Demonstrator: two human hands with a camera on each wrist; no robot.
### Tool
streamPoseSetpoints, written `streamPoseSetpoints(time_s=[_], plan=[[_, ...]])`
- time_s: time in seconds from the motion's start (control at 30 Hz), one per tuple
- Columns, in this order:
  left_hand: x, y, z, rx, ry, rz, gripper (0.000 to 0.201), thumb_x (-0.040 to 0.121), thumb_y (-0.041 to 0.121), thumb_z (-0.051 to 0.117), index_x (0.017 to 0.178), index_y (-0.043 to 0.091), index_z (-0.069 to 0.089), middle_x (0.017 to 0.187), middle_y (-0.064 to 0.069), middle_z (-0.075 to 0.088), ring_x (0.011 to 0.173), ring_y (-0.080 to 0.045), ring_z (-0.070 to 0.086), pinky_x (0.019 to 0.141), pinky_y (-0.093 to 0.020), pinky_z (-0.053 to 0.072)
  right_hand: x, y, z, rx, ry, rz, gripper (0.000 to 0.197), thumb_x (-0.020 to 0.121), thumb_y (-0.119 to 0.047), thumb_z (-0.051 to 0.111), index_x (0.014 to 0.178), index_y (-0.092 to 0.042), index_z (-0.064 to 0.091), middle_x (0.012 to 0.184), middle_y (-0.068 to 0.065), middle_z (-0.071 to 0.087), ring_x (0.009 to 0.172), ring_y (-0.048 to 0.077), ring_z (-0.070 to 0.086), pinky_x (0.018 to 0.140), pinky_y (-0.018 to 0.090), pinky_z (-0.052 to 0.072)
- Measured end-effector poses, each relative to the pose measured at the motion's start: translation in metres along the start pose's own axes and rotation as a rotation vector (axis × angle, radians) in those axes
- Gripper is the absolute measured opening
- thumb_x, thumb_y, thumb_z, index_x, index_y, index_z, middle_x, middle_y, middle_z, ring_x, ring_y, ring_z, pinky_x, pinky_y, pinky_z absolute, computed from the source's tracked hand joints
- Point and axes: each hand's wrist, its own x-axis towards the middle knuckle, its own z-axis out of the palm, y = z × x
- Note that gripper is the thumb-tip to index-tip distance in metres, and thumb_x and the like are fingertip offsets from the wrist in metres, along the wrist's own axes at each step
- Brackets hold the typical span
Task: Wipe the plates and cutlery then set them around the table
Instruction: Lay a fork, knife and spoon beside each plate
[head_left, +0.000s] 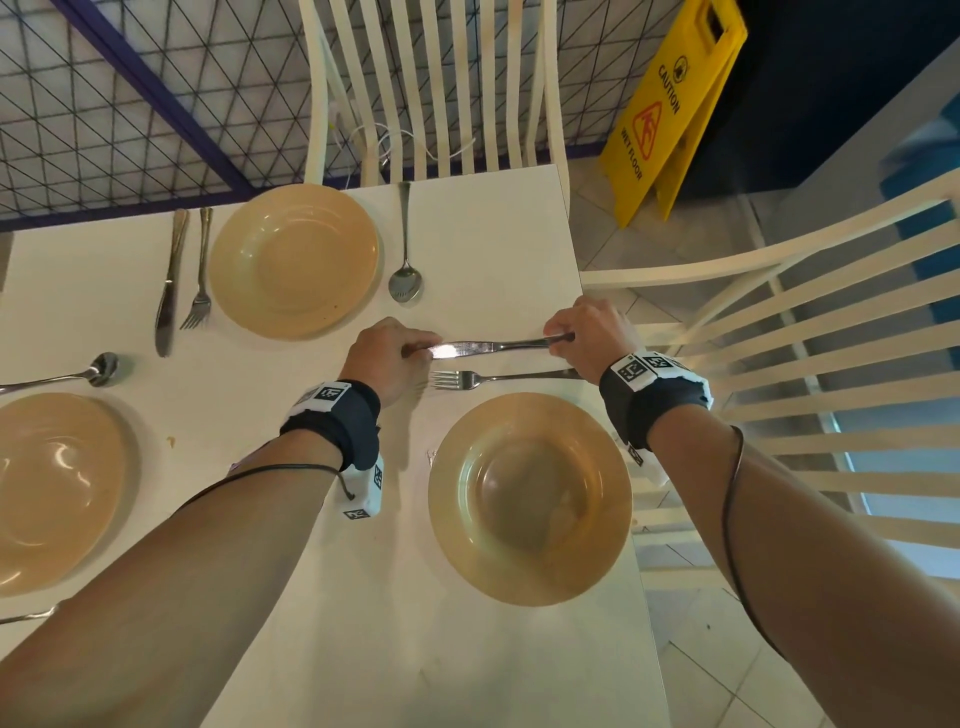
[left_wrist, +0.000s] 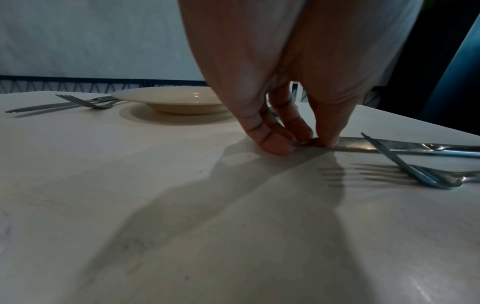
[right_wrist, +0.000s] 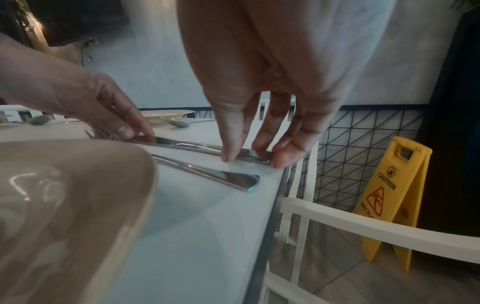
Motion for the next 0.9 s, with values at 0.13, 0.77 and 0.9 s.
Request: streamPoseSetpoints(time_s=[0.13, 0.77, 0.9], plan=[[-0.003, 0.001, -0.001, -0.013, 0.016, -0.019, 0.027, 0.095, 0.020, 0.064, 0.119, 0.026, 0.075, 0.101, 0.002, 0.059, 0.101, -0.020, 0.060, 0.096, -0.029, 0.046, -0.004, -0.003, -0.003, -0.020, -0.003, 0.001, 0.025, 0.088, -0.021, 0.072, 0.113, -0.022, 0.074, 0.110, 0.004, 0.064, 0.108, 0.026, 0.059, 0.088, 0.036, 0.050], [-0.210, -0.060, -0.057, -0.173, 0.299, -0.123, 0.029, 0.091, 0.007, 0.069, 0.110, 0.029, 0.072, 0.107, 0.001, 0.062, 0.083, -0.011, 0.063, 0.082, -0.008, 0.046, -0.109, -0.074, -0.019, 0.173, 0.142, -0.093, 0.028, 0.089, -0.029, 0.070, 0.117, -0.024, 0.070, 0.115, 0.002, 0.063, 0.113, 0.023, 0.053, 0.093, 0.033, 0.042], [-0.287, -0.111, -0.061, -0.085, 0.333, -0.225, 0.029, 0.090, 0.010, 0.072, 0.116, 0.024, 0.073, 0.104, 0.001, 0.063, 0.078, -0.017, 0.066, 0.078, -0.035, 0.058, -0.157, -0.122, 0.014, 0.242, 0.060, -0.101, 0.024, 0.090, -0.032, 0.068, 0.114, -0.029, 0.069, 0.110, -0.006, 0.062, 0.107, 0.016, 0.054, 0.087, 0.031, 0.044]])
